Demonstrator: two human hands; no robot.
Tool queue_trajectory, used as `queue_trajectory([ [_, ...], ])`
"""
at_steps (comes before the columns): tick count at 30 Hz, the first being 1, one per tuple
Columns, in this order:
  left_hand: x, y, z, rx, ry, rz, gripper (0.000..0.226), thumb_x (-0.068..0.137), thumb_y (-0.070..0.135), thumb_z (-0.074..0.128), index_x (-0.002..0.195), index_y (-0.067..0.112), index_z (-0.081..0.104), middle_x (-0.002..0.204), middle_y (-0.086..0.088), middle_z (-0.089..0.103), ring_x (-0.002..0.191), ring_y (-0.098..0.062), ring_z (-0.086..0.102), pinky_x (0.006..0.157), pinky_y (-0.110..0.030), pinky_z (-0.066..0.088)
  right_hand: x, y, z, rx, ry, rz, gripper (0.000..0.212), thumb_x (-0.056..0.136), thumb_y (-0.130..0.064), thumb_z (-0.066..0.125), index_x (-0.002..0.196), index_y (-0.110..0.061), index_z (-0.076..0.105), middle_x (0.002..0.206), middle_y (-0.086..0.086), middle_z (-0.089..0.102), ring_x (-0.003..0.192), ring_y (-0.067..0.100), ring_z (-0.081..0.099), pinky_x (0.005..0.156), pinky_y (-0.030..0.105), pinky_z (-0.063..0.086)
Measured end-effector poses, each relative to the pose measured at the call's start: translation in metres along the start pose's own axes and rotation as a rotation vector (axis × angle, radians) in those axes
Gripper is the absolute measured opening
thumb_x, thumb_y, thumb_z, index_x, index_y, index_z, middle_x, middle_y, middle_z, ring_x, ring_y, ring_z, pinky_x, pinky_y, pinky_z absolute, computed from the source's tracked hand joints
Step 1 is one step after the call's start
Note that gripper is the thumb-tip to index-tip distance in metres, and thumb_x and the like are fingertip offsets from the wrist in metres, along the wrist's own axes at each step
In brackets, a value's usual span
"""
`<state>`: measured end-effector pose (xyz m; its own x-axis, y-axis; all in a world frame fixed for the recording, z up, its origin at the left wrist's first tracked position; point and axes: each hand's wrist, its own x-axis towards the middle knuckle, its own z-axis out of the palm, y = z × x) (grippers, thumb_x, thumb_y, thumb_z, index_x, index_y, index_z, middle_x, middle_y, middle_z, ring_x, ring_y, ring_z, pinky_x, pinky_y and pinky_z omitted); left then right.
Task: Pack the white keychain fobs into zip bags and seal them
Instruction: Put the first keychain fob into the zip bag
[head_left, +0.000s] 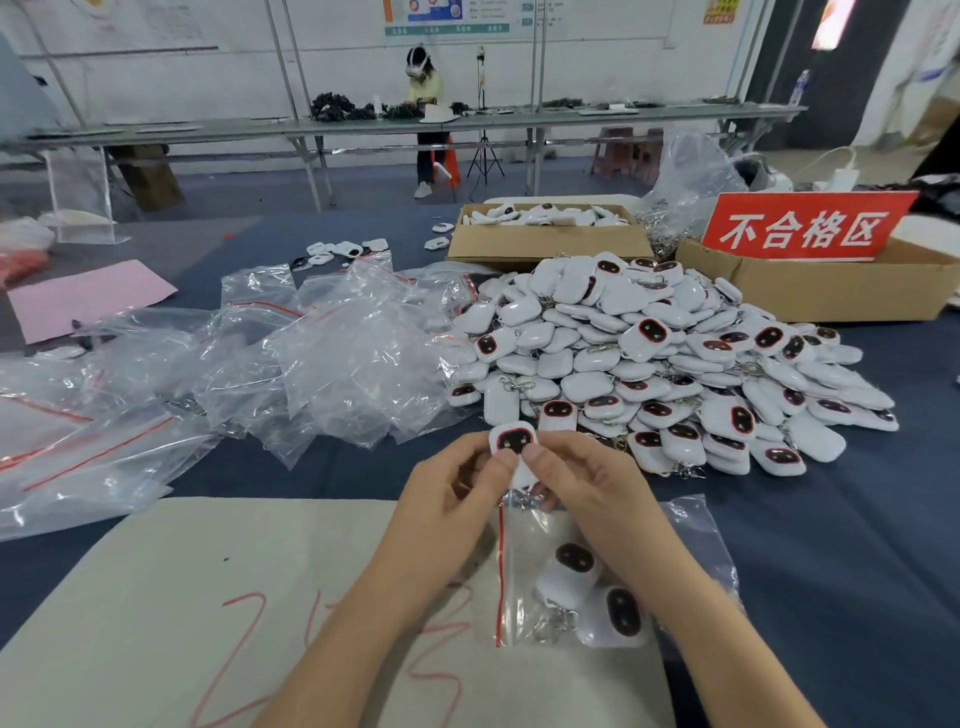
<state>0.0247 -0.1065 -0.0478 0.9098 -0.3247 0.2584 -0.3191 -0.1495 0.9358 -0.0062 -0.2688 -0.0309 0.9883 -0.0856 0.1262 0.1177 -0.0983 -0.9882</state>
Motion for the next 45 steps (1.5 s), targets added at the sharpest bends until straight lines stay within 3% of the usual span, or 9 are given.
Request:
queue_trajectory([
  [2, 0.001, 0.001, 0.002, -0.065, -0.005, -0.038, 0.016, 0.101, 0.038, 0.057, 0.110, 0.035, 0.071, 0.088, -0.014, 0.066, 0.069, -0.013, 0.057, 0.064, -0.035, 0.051, 0.000, -0.001, 0.000, 0.054, 0.002, 0.046, 0.011, 0.095, -0.013, 0.064, 0.098, -0.022, 0.070, 0.076, -0.007, 0.074, 0.061, 0.004, 0.064, 0.060, 0.017, 0.054],
  [5, 0.001, 0.003, 0.004, -0.098, 0.036, -0.049, 0.019, 0.104, 0.029, 0.054, 0.104, 0.034, 0.072, 0.082, 0.007, 0.071, 0.068, -0.003, 0.062, 0.065, -0.015, 0.050, 0.000, -0.001, 0.000, 0.105, -0.006, 0.094, 0.010, 0.093, -0.010, 0.066, 0.102, -0.014, 0.069, 0.087, 0.007, 0.075, 0.068, 0.014, 0.069, 0.062, 0.023, 0.057],
  [11, 0.002, 0.004, 0.005, -0.084, 0.082, -0.045, 0.018, 0.101, 0.030, 0.058, 0.101, 0.034, 0.075, 0.091, 0.008, 0.074, 0.082, -0.003, 0.065, 0.079, -0.026, 0.056, -0.001, -0.001, 0.001, 0.109, -0.010, 0.098, 0.007, 0.095, -0.014, 0.064, 0.095, -0.015, 0.070, 0.073, 0.003, 0.074, 0.067, 0.012, 0.070, 0.061, 0.019, 0.056],
  [18, 0.002, 0.005, 0.004, -0.110, 0.101, -0.055, 0.015, 0.095, 0.033, 0.060, 0.092, 0.036, 0.074, 0.082, 0.004, 0.072, 0.075, -0.003, 0.062, 0.070, -0.011, 0.048, -0.001, -0.002, 0.000, 0.073, -0.029, 0.101, 0.006, 0.094, -0.014, 0.065, 0.094, -0.014, 0.071, 0.071, -0.001, 0.073, 0.066, 0.008, 0.069, 0.065, 0.018, 0.056],
  [21, 0.000, 0.006, 0.004, -0.116, 0.094, -0.051, 0.022, 0.102, 0.022, 0.059, 0.095, 0.036, 0.075, 0.086, 0.008, 0.074, 0.079, -0.001, 0.065, 0.072, -0.010, 0.048, -0.001, -0.003, 0.001, 0.072, -0.023, 0.105, 0.006, 0.094, -0.014, 0.065, 0.094, -0.012, 0.071, 0.069, 0.000, 0.072, 0.064, 0.007, 0.068, 0.064, 0.017, 0.054],
  [28, -0.005, 0.014, 0.008, -0.075, 0.049, -0.002, 0.021, 0.104, 0.025, 0.054, 0.110, 0.029, 0.073, 0.101, 0.011, 0.076, 0.092, -0.002, 0.068, 0.079, -0.011, 0.049, -0.002, -0.005, -0.002, 0.094, 0.012, 0.113, 0.010, 0.094, -0.014, 0.066, 0.095, -0.005, 0.070, 0.068, 0.002, 0.069, 0.060, 0.008, 0.065, 0.063, 0.017, 0.054],
  [33, -0.008, 0.015, 0.009, -0.095, -0.026, 0.023, 0.023, 0.101, 0.022, 0.057, 0.120, 0.028, 0.070, 0.111, 0.008, 0.075, 0.107, -0.012, 0.069, 0.089, -0.018, 0.052, -0.003, -0.006, -0.005, 0.080, 0.042, 0.102, 0.011, 0.094, -0.017, 0.065, 0.092, -0.007, 0.070, 0.070, 0.008, 0.068, 0.061, 0.013, 0.064, 0.061, 0.014, 0.052],
  [37, -0.008, 0.015, 0.008, -0.094, -0.048, 0.032, 0.025, 0.099, 0.027, 0.058, 0.121, 0.031, 0.068, 0.112, 0.006, 0.074, 0.107, -0.016, 0.069, 0.091, -0.025, 0.054, -0.002, -0.005, -0.005, 0.110, 0.040, 0.101, 0.011, 0.095, -0.016, 0.065, 0.091, -0.007, 0.071, 0.078, 0.015, 0.071, 0.065, 0.014, 0.064, 0.064, 0.016, 0.054],
  [45, -0.006, 0.014, 0.007, -0.094, -0.012, 0.058, 0.027, 0.098, 0.021, 0.058, 0.118, 0.037, 0.067, 0.108, 0.008, 0.075, 0.099, -0.014, 0.071, 0.083, -0.017, 0.052, 0.000, 0.000, -0.001, 0.187, 0.002, 0.093, 0.015, 0.094, -0.022, 0.065, 0.095, -0.011, 0.075, 0.089, 0.012, 0.075, 0.073, 0.017, 0.067, 0.075, 0.025, 0.059],
])
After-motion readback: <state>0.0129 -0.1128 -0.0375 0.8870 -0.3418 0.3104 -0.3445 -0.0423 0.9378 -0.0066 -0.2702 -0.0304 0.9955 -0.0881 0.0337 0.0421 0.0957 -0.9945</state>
